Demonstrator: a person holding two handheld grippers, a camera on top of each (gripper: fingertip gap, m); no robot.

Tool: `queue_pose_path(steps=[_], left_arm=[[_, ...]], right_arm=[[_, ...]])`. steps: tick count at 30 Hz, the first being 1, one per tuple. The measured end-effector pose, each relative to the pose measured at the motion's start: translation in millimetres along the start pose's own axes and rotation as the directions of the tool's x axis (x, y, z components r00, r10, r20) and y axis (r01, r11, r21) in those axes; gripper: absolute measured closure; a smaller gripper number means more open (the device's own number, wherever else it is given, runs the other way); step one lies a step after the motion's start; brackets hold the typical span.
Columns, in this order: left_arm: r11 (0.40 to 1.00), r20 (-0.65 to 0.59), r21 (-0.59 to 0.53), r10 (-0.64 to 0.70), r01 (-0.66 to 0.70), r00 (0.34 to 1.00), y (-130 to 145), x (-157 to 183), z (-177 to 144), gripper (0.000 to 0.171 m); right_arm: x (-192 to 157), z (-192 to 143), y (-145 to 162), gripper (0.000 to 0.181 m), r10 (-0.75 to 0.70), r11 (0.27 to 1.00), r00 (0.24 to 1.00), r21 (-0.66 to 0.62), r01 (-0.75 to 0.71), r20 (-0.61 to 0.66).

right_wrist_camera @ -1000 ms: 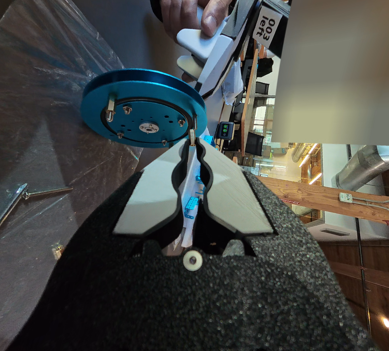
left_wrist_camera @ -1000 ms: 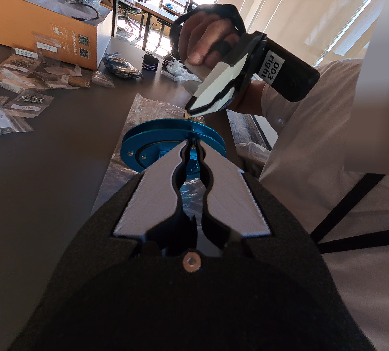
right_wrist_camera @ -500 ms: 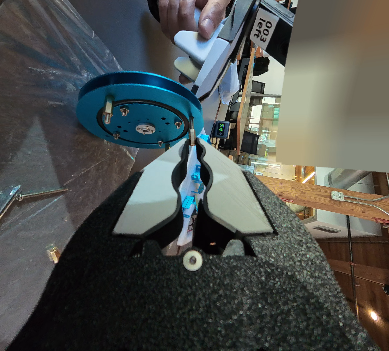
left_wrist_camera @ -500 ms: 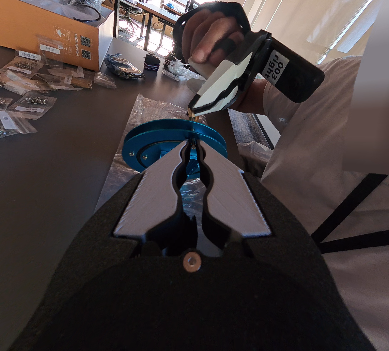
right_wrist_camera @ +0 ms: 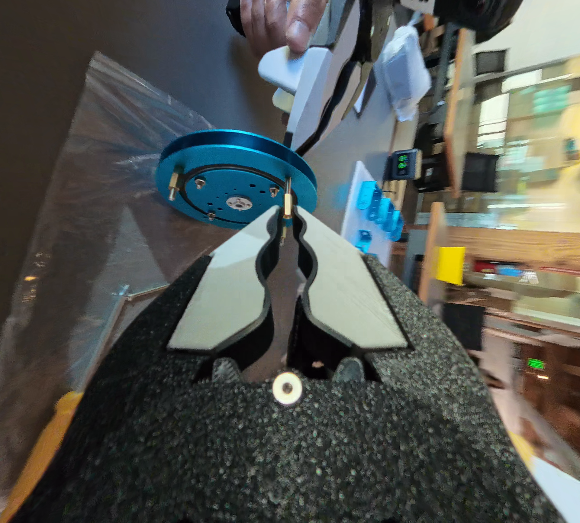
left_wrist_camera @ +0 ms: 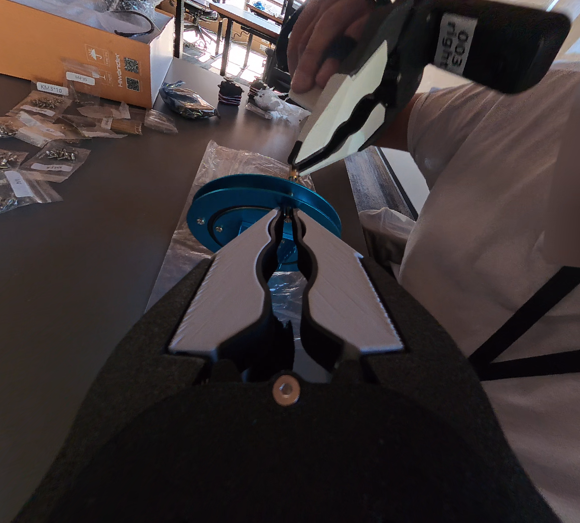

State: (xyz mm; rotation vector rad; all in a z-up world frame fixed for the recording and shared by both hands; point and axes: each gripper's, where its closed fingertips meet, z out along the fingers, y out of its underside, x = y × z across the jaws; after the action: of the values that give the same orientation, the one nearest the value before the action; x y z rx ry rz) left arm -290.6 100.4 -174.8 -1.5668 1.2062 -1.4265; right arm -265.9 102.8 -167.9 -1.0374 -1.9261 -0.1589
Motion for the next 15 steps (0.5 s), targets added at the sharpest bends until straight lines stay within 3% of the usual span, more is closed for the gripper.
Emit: queue_pose_path(steps=[3,6,11,15], left_arm=[[1.0,0.006,0.001,0.017,-0.017,1.0,0.1,1.3,0.7,0.168],[0.999,0.013,-0.007,0.046,-0.046,0.999,0.9,2.8,0.9,0.168],[0.997,0.031,-0.018,0.081,-0.081,0.996,1.2,3.1,0.9,0.168],[0.996,0.034,-0.022,0.092,-0.092,0.995,1.3,4.0,1.3,0.168]], right_arm=[[-0.8,-0.1,1.0,0.176,0.15,0.989,0.982,-0.032,-0.147,0.117],[-2.8,-0.4,0.8,0.176,0.338,0.941,0.911,-0.068,-0.331,0.236],[-6.5,-1.0,-1.2,0.176,0.634,0.743,0.623,-0.135,-0.656,0.458],[-6.9,-0.9,-0.2,0.176,0.714,0.626,0.447,-0.206,-0.752,0.539]])
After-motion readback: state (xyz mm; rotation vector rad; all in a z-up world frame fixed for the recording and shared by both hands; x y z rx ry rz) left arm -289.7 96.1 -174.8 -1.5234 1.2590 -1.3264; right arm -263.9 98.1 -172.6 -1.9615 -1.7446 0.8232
